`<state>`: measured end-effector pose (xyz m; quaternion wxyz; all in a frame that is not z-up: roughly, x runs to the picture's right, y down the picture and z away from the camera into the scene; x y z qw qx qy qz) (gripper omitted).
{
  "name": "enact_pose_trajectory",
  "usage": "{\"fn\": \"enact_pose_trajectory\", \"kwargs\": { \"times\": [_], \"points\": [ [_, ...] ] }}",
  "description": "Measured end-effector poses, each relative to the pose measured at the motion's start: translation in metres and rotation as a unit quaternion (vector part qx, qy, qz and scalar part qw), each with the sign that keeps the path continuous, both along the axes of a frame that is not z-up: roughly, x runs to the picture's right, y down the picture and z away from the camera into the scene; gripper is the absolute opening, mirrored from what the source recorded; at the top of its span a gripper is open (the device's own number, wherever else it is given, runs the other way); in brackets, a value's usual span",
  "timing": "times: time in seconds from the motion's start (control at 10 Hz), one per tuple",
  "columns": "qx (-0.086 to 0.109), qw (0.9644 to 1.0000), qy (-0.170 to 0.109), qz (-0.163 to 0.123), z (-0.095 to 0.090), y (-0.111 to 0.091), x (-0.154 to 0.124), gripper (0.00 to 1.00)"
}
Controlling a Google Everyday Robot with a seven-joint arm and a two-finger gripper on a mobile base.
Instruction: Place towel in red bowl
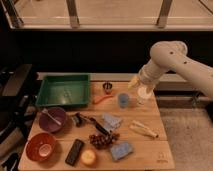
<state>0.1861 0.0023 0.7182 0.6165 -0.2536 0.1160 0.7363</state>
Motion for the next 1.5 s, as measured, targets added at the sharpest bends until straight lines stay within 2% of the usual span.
{"fn": "enact_pose_trajectory", "kwargs": {
  "times": [0.8,1.1,1.3,1.5],
  "points": [
    [0.0,1.0,0.0,-0.001,0.0,0.0,0.0,0.67],
    [0.002,1.0,0.0,-0.01,0.004,0.002,-0.006,0.67],
    [-0.01,0.9997,-0.008,-0.019,0.017,0.014,-0.031,0.67],
    [-0.031,0.9989,-0.018,-0.031,0.034,0.035,-0.054,0.67]
  ]
}}
